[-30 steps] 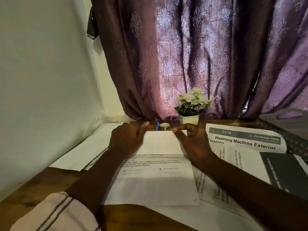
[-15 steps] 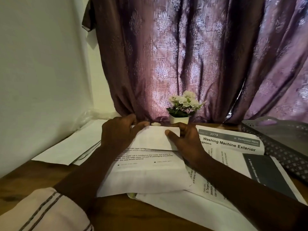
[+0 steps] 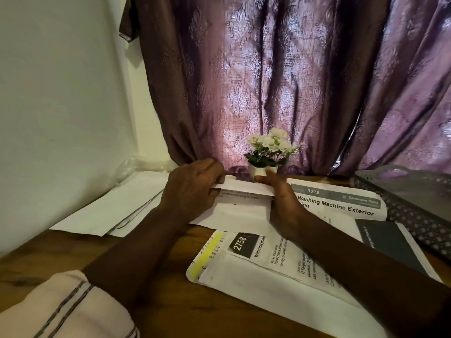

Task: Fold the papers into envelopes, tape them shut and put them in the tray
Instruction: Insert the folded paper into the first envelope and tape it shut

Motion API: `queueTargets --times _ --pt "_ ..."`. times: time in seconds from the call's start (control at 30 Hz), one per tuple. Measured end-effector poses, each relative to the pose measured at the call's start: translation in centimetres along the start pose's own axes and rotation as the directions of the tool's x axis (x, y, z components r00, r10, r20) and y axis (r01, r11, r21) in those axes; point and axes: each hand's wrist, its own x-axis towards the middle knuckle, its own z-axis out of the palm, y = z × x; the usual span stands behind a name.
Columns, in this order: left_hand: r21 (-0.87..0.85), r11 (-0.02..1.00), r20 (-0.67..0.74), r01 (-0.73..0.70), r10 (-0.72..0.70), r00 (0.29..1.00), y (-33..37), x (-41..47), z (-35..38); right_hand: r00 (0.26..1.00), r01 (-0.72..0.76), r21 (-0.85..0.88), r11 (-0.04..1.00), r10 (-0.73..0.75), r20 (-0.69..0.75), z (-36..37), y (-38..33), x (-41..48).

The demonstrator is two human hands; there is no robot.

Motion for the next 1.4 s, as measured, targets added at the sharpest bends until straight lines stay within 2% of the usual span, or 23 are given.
queueTargets --times 0.1,0.2,0.23,0.27,0.3,0.33,0.37,0.4,0.53,0.67,0.87,1.1,1.2,1.27,1.33,1.4 --pt "-0.082 0.996 0.185 -0.021 0.036 0.982 0.0 -0.1 0.1 1.0 0.0 -0.167 0.986 0.004 0.028 -0.5 0.0 -0.4" --pt "-0.281 0.951 0.392 0.128 -0.008 0.92 -0.1 -0.7 0.6 0.997 0.06 -0.401 0.914 -0.035 0.067 -0.8 0.5 -0.7" --pt "-0.34 0.915 0.446 0.217 -0.046 0.894 0.1 -0.9 0.8 0.99 0.141 -0.567 0.812 -0.097 0.106 -0.8 0.6 -0.7" --pt "-0.36 0.884 0.505 0.298 -0.084 0.859 0.4 -1.1 1.1 0.972 0.235 -0.747 0.622 -0.161 0.171 -0.7 0.6 -0.7" --pt "-0.348 0.866 0.564 0.359 -0.112 0.818 0.7 -1.2 1.3 0.947 0.313 -0.868 0.387 -0.193 0.256 -0.5 0.7 -0.8" --pt "-0.327 0.857 0.622 0.398 -0.122 0.774 1.1 -1.4 1.5 0.923 0.364 -0.913 0.186 -0.204 0.326 -0.2 0.8 -0.8" --pt "-0.312 0.851 0.676 0.422 -0.113 0.728 1.6 -1.5 1.7 0.912 0.383 -0.92 0.09 -0.197 0.36 0.0 0.8 -1.0" --pt "-0.308 0.846 0.719 0.435 -0.092 0.689 2.2 -1.6 1.9 0.911 0.386 -0.921 0.061 -0.179 0.37 0.2 0.8 -1.2" --pt "-0.237 0.882 0.815 0.408 -0.049 0.577 3.3 -2.6 2.4 0.927 0.368 -0.93 -0.004 -0.071 0.368 0.4 1.5 -1.6" --pt "-0.07 0.934 0.882 0.351 -0.106 0.459 2.1 -2.9 2.0 0.929 0.359 -0.933 -0.013 -0.097 0.358 0.2 2.1 -1.5" --pt "0.075 0.904 0.896 0.421 -0.246 0.37 0.1 -3.0 1.2 0.919 0.391 -0.918 -0.065 -0.035 0.394 -0.1 1.9 -1.9" --pt "0.105 0.9 0.855 0.424 -0.299 0.423 -0.4 -3.7 1.7 0.948 0.31 -0.922 -0.233 0.011 0.317 -0.1 1.7 -3.0" --pt "0.06 0.89 0.827 0.453 -0.298 0.477 -0.7 -3.8 1.4 0.955 0.272 -0.93 -0.247 -0.049 0.293 -0.3 1.3 -2.9" --pt "0.014 0.891 0.804 0.453 -0.279 0.526 -0.6 -3.9 1.1 0.948 0.295 -0.916 -0.272 -0.034 0.315 -0.5 0.6 -2.4" --pt "-0.032 0.885 0.785 0.464 -0.265 0.56 -0.5 -3.9 1.0 0.948 0.307 -0.924 -0.228 -0.008 0.317 -0.8 -0.2 -1.8" --pt "-0.063 0.878 0.773 0.474 -0.258 0.58 -0.4 -3.9 1.0 0.954 0.299 -0.946 -0.126 0.02 0.299 -1.0 -0.6 -1.1"
